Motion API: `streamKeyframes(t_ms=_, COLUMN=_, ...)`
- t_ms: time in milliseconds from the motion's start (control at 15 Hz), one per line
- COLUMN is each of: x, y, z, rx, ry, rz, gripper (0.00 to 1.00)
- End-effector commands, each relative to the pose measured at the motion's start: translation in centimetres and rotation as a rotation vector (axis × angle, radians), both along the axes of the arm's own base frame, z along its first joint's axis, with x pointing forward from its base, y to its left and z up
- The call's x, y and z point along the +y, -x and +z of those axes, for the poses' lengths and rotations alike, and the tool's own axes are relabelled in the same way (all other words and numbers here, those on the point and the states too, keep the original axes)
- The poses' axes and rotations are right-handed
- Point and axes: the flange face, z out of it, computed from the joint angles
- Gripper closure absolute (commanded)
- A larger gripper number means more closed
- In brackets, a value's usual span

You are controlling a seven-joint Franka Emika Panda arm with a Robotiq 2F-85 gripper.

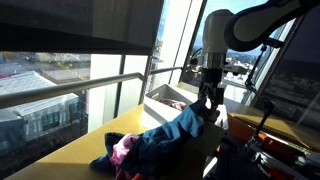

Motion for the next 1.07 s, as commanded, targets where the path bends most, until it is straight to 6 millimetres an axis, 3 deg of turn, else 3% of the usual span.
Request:
streamKeyframes(t_ms=0, x=0.2, y=0.6, z=0.4, rx=-0.002, ry=0.004, rz=0.016, gripper=0.00)
streamKeyframes(t_ms=667, x=0.2, y=0.3, z=-2.4, rx=0.017, ry=-0.026, rz=0.022, gripper=0.01)
streamKeyframes(t_ms=733, x=0.2, y=0.2, z=-2.6, rx=0.018, ry=-0.024, rz=0.021, gripper=0.12)
streamKeyframes(t_ms=800, x=0.1, y=0.2, z=-3.0, rx=0.021, ry=-0.023, rz=0.020, gripper=0.15)
streamKeyframes(t_ms=867, x=0.1, y=0.2, z=-3.3, rx=0.025, ry=-0.022, rz=0.018, gripper=0.32)
streamKeyframes(t_ms=1000, x=-0.1, y=0.1, z=-3.8, rx=0.025, ry=-0.021, rz=0.018, gripper=0.47)
